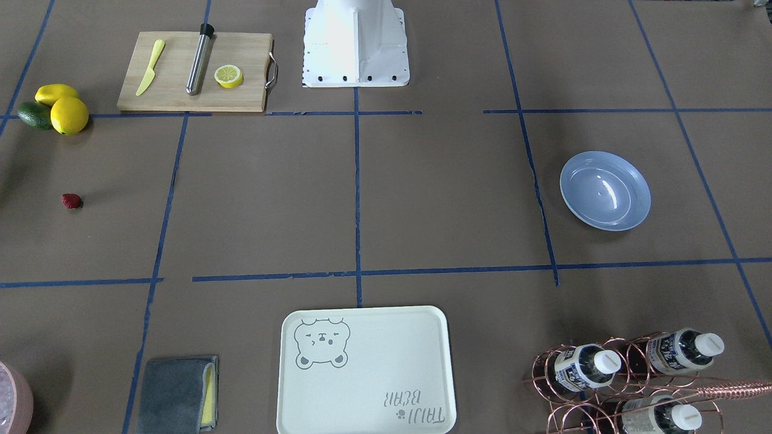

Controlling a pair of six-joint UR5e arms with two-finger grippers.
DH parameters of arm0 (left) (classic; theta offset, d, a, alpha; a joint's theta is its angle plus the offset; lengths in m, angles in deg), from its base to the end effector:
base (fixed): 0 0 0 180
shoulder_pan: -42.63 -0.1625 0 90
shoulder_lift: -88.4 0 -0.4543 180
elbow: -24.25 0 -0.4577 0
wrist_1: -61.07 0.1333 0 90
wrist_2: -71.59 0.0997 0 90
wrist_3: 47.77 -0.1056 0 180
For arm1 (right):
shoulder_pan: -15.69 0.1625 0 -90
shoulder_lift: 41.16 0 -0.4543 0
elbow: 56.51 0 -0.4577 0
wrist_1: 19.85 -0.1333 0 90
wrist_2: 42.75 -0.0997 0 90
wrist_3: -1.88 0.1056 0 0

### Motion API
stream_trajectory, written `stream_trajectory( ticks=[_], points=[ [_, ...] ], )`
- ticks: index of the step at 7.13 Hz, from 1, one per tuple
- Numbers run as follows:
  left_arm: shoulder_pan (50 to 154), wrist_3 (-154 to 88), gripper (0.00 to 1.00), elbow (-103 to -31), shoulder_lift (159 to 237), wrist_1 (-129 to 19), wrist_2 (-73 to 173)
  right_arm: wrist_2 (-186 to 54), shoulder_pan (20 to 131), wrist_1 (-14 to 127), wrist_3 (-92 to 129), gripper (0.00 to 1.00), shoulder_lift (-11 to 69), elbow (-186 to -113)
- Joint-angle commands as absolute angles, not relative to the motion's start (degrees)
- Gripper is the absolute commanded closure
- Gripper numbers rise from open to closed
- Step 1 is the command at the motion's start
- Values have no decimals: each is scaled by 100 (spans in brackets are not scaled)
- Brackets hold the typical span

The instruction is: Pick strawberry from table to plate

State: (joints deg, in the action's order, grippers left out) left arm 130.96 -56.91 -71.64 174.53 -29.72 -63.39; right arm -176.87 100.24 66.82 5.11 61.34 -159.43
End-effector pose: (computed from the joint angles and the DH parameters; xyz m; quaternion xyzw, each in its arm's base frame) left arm -0.0432 -0.5315 0.6693 0.0475 0.3801 0.0963 0.9187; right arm 0.0155 -0.4674 0.6718 0.0018 -0.3766 -0.0302 0.9259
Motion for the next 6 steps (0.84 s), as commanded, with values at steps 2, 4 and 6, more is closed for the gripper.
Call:
stream_trajectory(
  ticks=[2, 4, 6],
  points=[
    [13105, -5735, 0, -7279, 17445, -3007, -6323, -17678, 10024, 6673, 504, 0, 6106, -15952],
    [13096, -5717, 0, -7357, 17479, -3016, -6297, -17661, 10015, 6673, 539, 0, 6062, -16074],
    [13079, -5752, 0, -7549, 17558, -3086, -6323, -17678, 9972, 6246, 583, 0, 6053, -16354]
  ],
)
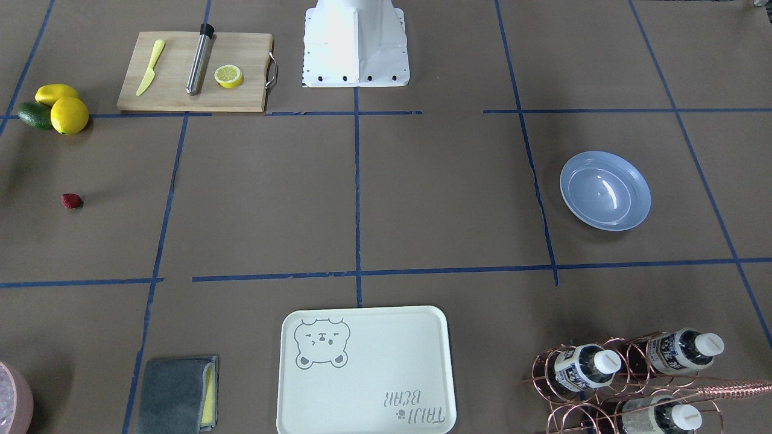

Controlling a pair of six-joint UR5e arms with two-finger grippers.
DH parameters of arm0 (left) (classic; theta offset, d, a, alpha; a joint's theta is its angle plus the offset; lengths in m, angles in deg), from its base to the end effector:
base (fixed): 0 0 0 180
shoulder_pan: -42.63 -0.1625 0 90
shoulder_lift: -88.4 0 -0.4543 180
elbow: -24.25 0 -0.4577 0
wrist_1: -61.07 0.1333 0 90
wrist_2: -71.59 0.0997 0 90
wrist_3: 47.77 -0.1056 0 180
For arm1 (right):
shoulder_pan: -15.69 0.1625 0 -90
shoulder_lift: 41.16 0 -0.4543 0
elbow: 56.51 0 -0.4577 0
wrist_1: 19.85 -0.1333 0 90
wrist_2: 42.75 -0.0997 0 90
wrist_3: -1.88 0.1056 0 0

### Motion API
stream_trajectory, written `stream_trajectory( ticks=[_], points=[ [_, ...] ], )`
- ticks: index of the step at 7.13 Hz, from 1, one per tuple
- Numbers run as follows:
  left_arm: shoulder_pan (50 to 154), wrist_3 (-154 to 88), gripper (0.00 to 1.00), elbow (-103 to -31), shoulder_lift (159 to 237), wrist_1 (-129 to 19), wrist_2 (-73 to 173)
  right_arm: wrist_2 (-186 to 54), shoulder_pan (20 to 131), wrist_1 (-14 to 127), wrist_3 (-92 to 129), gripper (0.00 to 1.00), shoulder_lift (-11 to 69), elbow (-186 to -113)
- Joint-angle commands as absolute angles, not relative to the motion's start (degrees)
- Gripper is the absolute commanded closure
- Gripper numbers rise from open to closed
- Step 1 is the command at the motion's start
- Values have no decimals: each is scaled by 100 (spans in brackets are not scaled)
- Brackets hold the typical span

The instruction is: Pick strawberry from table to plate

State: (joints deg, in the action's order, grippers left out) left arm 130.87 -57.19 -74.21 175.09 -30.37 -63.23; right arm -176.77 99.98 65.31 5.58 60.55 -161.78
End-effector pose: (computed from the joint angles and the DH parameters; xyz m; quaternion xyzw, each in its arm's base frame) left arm -0.0423 -0.5388 0.6379 0.0784 0.3762 0.1117 0.9164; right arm 0.0124 -0.4779 0.6395 0.0370 -0.3781 -0.0437 0.9240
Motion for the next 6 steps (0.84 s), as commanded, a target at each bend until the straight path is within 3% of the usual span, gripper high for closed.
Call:
stream_trajectory(
  ticks=[1, 6],
  points=[
    [13079, -5761, 0, -7594, 17628, -3460, -6314, -17530, 9980, 5755, 635, 0, 5827, -16373],
    [12948, -5202, 0, -7148, 17673, -6476, -6367, -17494, 9980, 5583, 1383, 0, 5657, -16338]
  ],
)
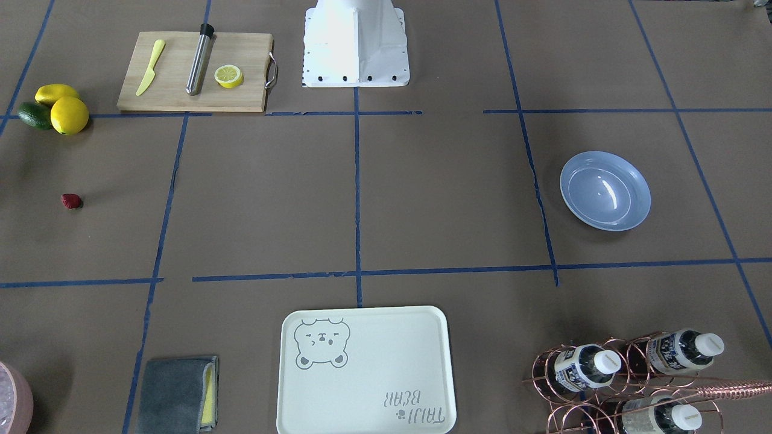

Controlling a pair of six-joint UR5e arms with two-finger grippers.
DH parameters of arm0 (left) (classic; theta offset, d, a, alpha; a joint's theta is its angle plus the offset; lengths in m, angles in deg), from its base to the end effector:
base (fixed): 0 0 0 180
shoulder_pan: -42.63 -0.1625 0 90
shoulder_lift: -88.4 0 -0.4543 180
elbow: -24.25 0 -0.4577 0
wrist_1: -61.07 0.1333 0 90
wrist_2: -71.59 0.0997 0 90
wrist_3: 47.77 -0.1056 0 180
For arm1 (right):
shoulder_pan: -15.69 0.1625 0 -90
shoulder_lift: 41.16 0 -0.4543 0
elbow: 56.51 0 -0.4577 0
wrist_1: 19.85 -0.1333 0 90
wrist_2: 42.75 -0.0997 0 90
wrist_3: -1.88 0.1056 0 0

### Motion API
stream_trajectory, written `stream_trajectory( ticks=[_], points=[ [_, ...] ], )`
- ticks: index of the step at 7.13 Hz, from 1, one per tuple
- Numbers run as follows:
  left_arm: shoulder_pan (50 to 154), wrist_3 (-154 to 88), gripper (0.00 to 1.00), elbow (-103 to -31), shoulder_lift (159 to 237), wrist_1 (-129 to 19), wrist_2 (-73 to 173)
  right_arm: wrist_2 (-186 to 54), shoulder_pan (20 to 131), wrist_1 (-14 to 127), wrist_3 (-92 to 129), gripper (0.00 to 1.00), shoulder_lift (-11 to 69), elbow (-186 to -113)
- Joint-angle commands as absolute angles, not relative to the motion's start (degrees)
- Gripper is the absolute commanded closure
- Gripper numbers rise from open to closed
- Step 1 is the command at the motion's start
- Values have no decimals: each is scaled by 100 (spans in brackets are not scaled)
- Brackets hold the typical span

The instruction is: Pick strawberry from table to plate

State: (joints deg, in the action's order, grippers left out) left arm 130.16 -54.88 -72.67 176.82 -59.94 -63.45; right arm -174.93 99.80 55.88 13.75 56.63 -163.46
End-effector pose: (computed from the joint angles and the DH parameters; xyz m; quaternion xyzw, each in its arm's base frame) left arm -0.0341 -0.5697 0.5750 0.3026 0.3519 0.1923 0.8646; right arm 0.0094 -0.5166 0.5719 0.1328 -0.3774 -0.0253 0.9161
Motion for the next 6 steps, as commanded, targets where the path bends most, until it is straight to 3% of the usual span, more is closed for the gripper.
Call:
stream_trajectory(
  ticks=[1, 4, 5, 6],
  points=[
    [12921, -5059, 0, -6955, 17621, -6775, -6445, -17502, 9980, 5583, 1365, 0, 5675, -16364],
    [11747, -3219, 0, -6262, 17489, -7854, -6624, -17625, 9980, 5583, 1383, 0, 5710, -16339],
    [11351, -2629, 2, -5693, 17480, -8703, -6282, -17625, 9980, 5583, 1392, 0, 5710, -16330],
    [10921, -1588, 12, -5322, 17488, -9659, -5809, -17625, 9980, 5583, 1392, 0, 5710, -16330]
  ],
)
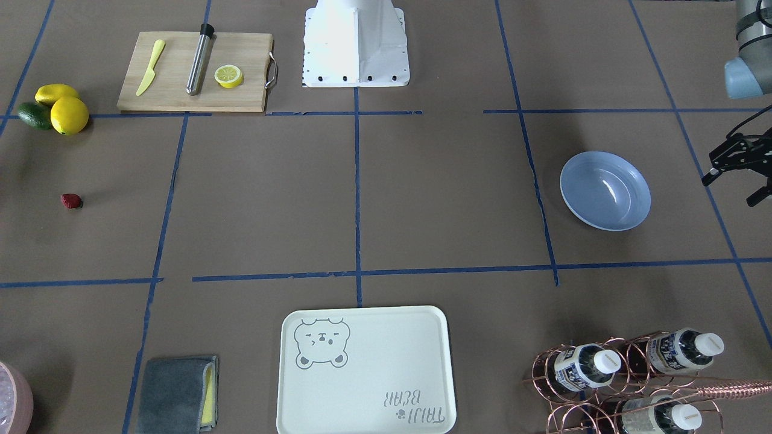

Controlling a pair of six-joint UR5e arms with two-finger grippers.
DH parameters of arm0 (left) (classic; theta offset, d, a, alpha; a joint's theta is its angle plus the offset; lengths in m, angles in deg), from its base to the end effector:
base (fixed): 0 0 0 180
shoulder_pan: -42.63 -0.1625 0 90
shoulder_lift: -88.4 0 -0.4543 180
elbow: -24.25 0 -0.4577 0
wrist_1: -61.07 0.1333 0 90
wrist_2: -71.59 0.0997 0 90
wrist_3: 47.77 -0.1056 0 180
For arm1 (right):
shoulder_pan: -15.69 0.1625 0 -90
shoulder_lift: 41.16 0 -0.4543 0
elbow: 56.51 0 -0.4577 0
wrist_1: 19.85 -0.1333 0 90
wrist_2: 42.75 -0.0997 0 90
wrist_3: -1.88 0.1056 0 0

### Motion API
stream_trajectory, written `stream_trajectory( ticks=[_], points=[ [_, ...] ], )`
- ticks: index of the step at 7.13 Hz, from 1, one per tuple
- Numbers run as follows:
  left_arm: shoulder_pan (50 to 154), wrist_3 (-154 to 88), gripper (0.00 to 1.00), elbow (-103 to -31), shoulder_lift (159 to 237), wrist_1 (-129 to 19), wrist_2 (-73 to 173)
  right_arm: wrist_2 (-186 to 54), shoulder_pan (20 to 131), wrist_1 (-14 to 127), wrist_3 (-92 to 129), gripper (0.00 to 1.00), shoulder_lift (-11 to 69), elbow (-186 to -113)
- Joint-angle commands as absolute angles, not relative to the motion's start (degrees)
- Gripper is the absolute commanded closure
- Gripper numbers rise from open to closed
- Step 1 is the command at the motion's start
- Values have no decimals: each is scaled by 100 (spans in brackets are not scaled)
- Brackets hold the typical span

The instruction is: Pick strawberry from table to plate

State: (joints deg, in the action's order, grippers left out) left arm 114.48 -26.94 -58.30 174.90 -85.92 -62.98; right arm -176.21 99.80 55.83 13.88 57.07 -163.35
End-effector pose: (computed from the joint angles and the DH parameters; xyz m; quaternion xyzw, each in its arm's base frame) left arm 0.1135 -0.5363 0.6833 0.2247 0.4497 0.1283 0.8549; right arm 0.0081 -0.5127 0.5753 0.1260 -0.3871 -0.0250 0.9130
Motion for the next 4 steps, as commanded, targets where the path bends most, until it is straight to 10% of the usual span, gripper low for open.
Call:
stream_trajectory(
  ticks=[1, 4],
  points=[
    [10421, -446, 27, -5258, 17489, -10095, -5543, -17617, 9980, 5583, 1392, 0, 5710, -16330],
    [9907, 198, 38, -5240, 17489, -10390, -5400, -17617, 9980, 5583, 1392, 0, 5710, -16330]
  ],
)
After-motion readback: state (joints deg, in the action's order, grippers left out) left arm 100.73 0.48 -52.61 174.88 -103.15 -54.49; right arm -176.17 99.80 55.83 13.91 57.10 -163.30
